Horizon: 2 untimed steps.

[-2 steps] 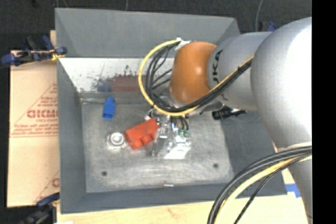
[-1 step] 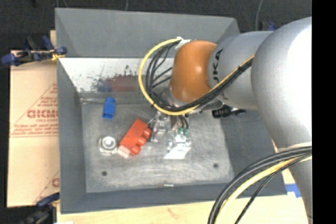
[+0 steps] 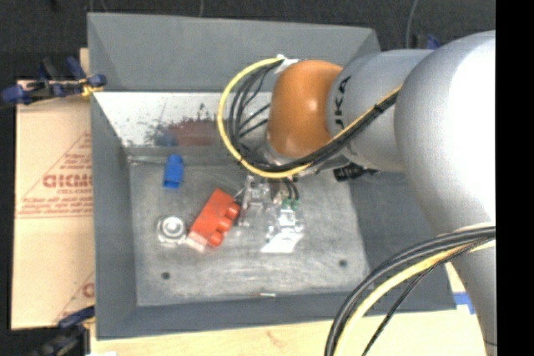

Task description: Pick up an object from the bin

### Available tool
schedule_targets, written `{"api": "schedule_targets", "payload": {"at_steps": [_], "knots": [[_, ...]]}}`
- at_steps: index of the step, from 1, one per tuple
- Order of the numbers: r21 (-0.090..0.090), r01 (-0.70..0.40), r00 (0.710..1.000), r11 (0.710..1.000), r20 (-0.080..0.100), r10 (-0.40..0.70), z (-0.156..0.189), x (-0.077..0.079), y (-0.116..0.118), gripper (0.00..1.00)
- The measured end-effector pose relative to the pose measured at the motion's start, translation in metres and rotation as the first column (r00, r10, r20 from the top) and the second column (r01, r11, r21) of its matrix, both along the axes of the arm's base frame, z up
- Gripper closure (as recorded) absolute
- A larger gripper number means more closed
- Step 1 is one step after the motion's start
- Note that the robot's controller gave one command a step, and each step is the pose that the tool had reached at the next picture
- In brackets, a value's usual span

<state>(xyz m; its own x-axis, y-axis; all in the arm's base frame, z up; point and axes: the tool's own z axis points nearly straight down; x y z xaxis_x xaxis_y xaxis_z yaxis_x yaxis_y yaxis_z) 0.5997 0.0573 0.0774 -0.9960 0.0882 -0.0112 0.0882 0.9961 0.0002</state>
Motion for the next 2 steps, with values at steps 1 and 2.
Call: {"api": "schedule_targets", "payload": {"at_steps": [1, 2], "knots": [[-0.003, -0.107, 0.994, 0.994, 0.014, 0.107, 0.001, -0.036, 0.036, 1.00], [0.003, -0.156, 0.988, 0.988, 0.003, 0.156, 0.172, -0.016, 0.116, 1.00]]}}
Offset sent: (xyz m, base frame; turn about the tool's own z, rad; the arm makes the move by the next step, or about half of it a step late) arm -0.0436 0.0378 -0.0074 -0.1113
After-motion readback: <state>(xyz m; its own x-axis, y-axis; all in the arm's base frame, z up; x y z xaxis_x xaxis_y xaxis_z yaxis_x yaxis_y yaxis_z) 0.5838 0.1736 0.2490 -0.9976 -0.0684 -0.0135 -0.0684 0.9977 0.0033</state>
